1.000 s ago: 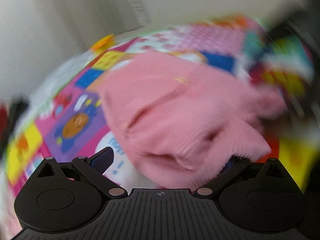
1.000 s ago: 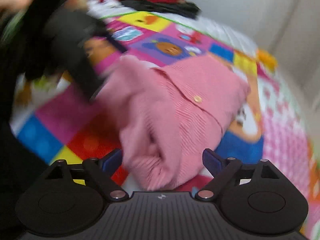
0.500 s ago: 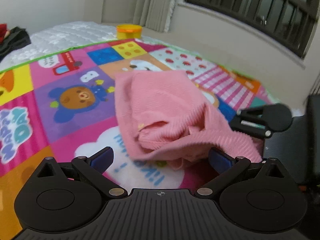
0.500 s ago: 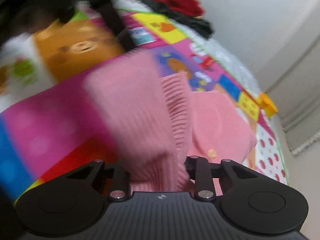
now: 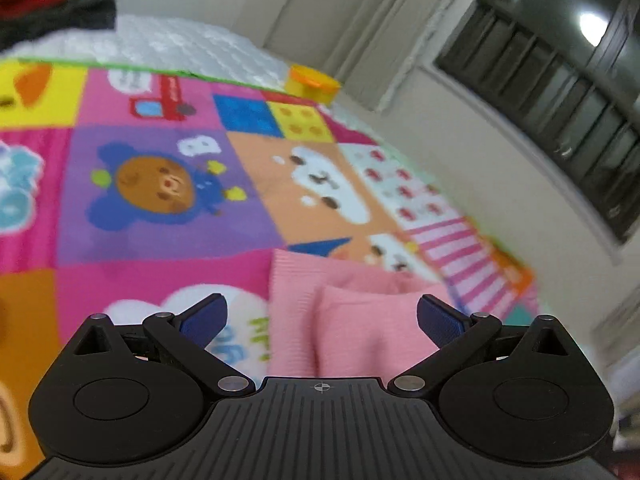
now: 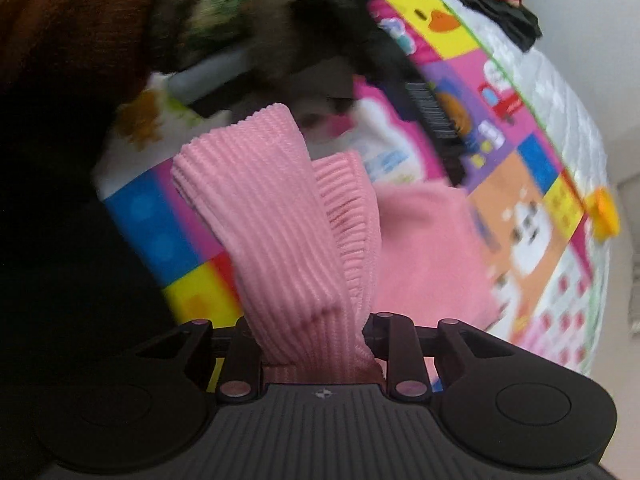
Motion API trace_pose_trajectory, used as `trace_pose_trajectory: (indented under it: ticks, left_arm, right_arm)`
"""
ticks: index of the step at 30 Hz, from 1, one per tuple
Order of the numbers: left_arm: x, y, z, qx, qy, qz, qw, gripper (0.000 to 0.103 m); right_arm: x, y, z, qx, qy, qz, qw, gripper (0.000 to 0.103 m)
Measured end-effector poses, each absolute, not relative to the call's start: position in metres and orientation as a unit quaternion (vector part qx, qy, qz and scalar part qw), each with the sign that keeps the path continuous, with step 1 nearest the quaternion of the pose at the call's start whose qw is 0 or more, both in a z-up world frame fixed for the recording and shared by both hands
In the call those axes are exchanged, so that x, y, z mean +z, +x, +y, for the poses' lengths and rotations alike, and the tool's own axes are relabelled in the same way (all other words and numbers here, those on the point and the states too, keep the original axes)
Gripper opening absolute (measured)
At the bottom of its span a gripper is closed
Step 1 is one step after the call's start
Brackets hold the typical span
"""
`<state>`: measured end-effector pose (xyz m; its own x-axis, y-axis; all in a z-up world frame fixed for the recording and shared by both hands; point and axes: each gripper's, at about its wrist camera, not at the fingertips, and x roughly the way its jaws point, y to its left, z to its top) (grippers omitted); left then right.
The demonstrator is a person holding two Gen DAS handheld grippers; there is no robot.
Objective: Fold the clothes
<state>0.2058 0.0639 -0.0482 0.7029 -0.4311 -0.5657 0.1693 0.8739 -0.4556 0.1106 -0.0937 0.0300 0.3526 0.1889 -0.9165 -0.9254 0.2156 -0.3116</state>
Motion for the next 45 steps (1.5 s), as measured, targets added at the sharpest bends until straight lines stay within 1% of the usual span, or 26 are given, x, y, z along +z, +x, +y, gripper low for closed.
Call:
trace_pose_trajectory:
  ticks: [1, 2, 4, 6, 8, 9, 11, 13, 16, 19, 22, 25, 27, 30, 31, 32, 33, 34, 35, 38, 42, 43, 45]
  left_arm:
    - [-0.046, 0.206, 0.073, -0.159, -0.183, 0.338, 0.909, 0.103]
    - [-0.044, 0.205, 0.081, -0.152, -0.178, 0.329, 0.915, 0.103]
    - [-0.048, 0.211, 0.100, -0.141, -0.214, 0.330, 0.908, 0.103]
    - [-0.053, 0.217, 0.119, -0.130, -0.252, 0.333, 0.899, 0.103]
    - [-0.056, 0.222, 0.130, -0.123, -0.270, 0.332, 0.896, 0.103]
    - [-0.057, 0.224, 0.132, -0.119, -0.270, 0.331, 0.897, 0.103]
    - [-0.058, 0.229, 0.136, -0.113, -0.267, 0.328, 0.899, 0.103]
    - [-0.059, 0.232, 0.138, -0.120, -0.273, 0.327, 0.897, 0.103]
    - [-0.060, 0.232, 0.135, -0.150, -0.281, 0.329, 0.889, 0.103]
    - [-0.059, 0.231, 0.120, -0.200, -0.269, 0.336, 0.880, 0.103]
    - [-0.060, 0.226, 0.093, -0.229, -0.225, 0.341, 0.884, 0.103]
    - [-0.066, 0.223, 0.063, -0.218, -0.161, 0.348, 0.897, 0.103]
    - [-0.072, 0.223, 0.055, -0.201, -0.135, 0.358, 0.902, 0.103]
    - [-0.077, 0.225, 0.057, -0.176, -0.138, 0.363, 0.904, 0.103]
    - [-0.077, 0.226, 0.059, -0.168, -0.142, 0.363, 0.905, 0.103]
    - [-0.078, 0.226, 0.062, -0.159, -0.147, 0.363, 0.906, 0.103]
    - [-0.079, 0.227, 0.065, -0.151, -0.151, 0.362, 0.907, 0.103]
    - [-0.078, 0.227, 0.066, -0.152, -0.158, 0.360, 0.907, 0.103]
    - [-0.077, 0.227, 0.068, -0.154, -0.166, 0.357, 0.906, 0.103]
    - [-0.074, 0.227, 0.074, -0.161, -0.188, 0.349, 0.904, 0.103]
    - [-0.070, 0.228, 0.081, -0.171, -0.218, 0.338, 0.899, 0.103]
    - [-0.069, 0.228, 0.083, -0.173, -0.226, 0.335, 0.898, 0.103]
    - [-0.067, 0.228, 0.082, -0.185, -0.231, 0.332, 0.896, 0.103]
  right_arm:
    - [0.031, 0.128, -0.086, 0.412, -0.474, 0.388, 0.675, 0.024]
    - [0.028, 0.144, -0.081, 0.413, -0.475, 0.386, 0.674, 0.027]
    - [0.018, 0.179, -0.069, 0.417, -0.475, 0.381, 0.675, 0.039]
    - [0.001, 0.210, -0.063, 0.408, -0.477, 0.376, 0.681, 0.066]
    - [-0.015, 0.234, -0.061, 0.394, -0.483, 0.375, 0.685, 0.075]
    - [-0.021, 0.245, -0.061, 0.388, -0.484, 0.377, 0.688, 0.082]
    - [-0.022, 0.259, -0.072, 0.382, -0.458, 0.388, 0.703, 0.089]
    - [-0.015, 0.270, -0.081, 0.367, -0.426, 0.393, 0.728, 0.089]
    - [0.013, 0.271, -0.094, 0.329, -0.386, 0.364, 0.781, 0.089]
    - [0.034, 0.263, -0.105, 0.285, -0.378, 0.330, 0.816, 0.090]
    - [0.054, 0.250, -0.118, 0.247, -0.359, 0.304, 0.847, 0.090]
    - [0.076, 0.217, -0.138, 0.264, -0.321, 0.285, 0.864, 0.092]
    - [0.078, 0.191, -0.148, 0.285, -0.313, 0.282, 0.861, 0.098]
    - [0.063, 0.162, -0.157, 0.298, -0.310, 0.297, 0.852, 0.098]
    - [0.053, 0.157, -0.161, 0.296, -0.300, 0.309, 0.853, 0.095]
    - [0.043, 0.153, -0.164, 0.293, -0.287, 0.320, 0.854, 0.081]
    - [0.034, 0.154, -0.167, 0.285, -0.271, 0.330, 0.858, 0.059]
    - [0.025, 0.154, -0.170, 0.276, -0.254, 0.340, 0.862, 0.051]
    - [0.016, 0.155, -0.173, 0.267, -0.237, 0.348, 0.867, 0.046]
    - [0.001, 0.174, -0.176, 0.219, -0.206, 0.333, 0.894, 0.040]
    - [-0.014, 0.237, -0.185, 0.151, -0.144, 0.322, 0.923, 0.040]
    - [-0.024, 0.252, -0.185, 0.149, -0.142, 0.335, 0.919, 0.040]
    - [-0.051, 0.273, -0.177, 0.150, -0.175, 0.360, 0.904, 0.040]
